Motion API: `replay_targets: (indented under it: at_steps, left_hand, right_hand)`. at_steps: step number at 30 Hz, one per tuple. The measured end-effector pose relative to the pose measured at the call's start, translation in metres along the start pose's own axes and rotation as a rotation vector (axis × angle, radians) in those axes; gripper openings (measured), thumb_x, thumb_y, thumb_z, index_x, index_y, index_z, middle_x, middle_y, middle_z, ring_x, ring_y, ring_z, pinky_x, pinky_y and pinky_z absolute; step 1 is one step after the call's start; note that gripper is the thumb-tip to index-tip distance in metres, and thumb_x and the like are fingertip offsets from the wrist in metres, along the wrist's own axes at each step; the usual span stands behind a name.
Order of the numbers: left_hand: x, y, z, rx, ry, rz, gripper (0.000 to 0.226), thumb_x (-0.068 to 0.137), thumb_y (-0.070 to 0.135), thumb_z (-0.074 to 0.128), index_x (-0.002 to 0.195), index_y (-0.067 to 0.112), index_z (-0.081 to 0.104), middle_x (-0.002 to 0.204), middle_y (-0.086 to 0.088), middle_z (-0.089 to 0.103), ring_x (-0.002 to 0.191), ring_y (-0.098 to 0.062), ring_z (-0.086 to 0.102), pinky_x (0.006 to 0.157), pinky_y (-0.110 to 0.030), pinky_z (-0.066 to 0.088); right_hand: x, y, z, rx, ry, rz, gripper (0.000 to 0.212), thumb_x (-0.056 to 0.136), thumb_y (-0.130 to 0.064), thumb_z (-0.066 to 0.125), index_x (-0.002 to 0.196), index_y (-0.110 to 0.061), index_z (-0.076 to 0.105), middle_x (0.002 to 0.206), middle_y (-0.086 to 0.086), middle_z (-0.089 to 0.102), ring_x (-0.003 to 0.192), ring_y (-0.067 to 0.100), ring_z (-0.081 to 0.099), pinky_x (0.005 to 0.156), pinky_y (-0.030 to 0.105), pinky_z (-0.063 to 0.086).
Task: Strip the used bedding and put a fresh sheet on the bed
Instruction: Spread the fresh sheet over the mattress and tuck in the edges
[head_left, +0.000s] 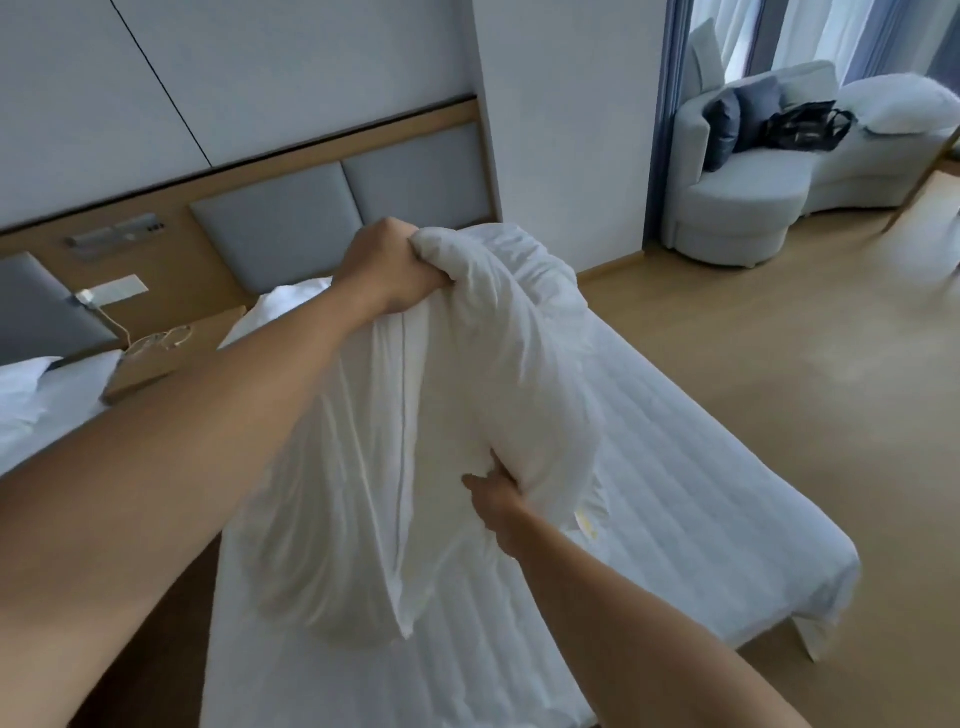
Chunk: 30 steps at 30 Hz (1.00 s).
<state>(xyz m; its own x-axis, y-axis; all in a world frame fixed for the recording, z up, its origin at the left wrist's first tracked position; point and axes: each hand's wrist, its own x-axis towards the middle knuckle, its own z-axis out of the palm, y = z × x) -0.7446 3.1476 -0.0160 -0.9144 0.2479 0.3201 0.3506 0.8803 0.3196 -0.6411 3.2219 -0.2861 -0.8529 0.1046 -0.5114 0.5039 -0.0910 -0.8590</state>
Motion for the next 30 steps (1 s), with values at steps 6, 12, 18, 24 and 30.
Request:
replay_targets:
  at_steps: [6,12,18,24,30]
  left_hand:
    - [0.038,-0.036,-0.007,-0.128,-0.014,-0.021,0.016,0.071,0.032,0.079,0.081,0.02,0.076,0.084,-0.001,0.072,0.087,-0.024,0.066,0.07,-0.028,0.043]
    - [0.066,-0.05,-0.015,-0.298,-0.053,-0.026,0.013,0.068,0.025,0.081,0.064,0.028,0.069,0.067,0.017,0.063,0.062,0.002,0.055,0.054,-0.019,0.042]
    - [0.076,-0.065,-0.017,-0.322,-0.231,-0.031,0.013,0.066,0.015,0.08,0.079,0.016,0.076,0.084,-0.001,0.072,0.079,-0.018,0.065,0.071,-0.03,0.052]
    - [0.064,-0.08,-0.005,-0.194,-0.473,-0.044,0.043,0.047,0.022,0.073,0.089,0.017,0.076,0.094,-0.006,0.076,0.093,-0.026,0.071,0.087,-0.042,0.059]
    - [0.032,-0.073,0.054,0.004,-0.922,0.095,0.044,0.067,-0.001,0.078,0.106,0.019,0.071,0.104,-0.003,0.074,0.1,-0.024,0.07,0.087,-0.04,0.058]
  right_hand:
    - [0.037,-0.005,-0.021,0.68,0.044,0.257,0.033,0.086,-0.04,0.075,0.108,-0.017,0.064,0.107,0.001,0.058,0.103,0.029,0.053,0.095,0.042,0.046]
    - [0.059,0.025,-0.031,1.599,0.104,0.254,0.076,0.083,-0.058,0.061,0.134,-0.002,0.051,0.122,0.017,0.058,0.12,0.034,0.054,0.109,0.052,0.04]
    - [0.073,0.006,-0.033,1.615,0.104,0.232,0.053,0.088,-0.036,0.064,0.138,-0.021,0.059,0.112,0.016,0.066,0.109,0.037,0.061,0.095,0.056,0.052]
    - [0.08,-0.017,-0.093,1.3,0.293,0.119,0.034,0.1,-0.009,0.041,0.123,-0.014,0.065,0.108,0.011,0.074,0.093,0.036,0.07,0.066,0.055,0.057]
    - [0.069,-0.078,-0.215,1.096,0.513,-0.213,0.031,0.098,-0.003,0.046,0.122,-0.01,0.063,0.104,0.007,0.071,0.099,0.028,0.063,0.081,0.048,0.055]
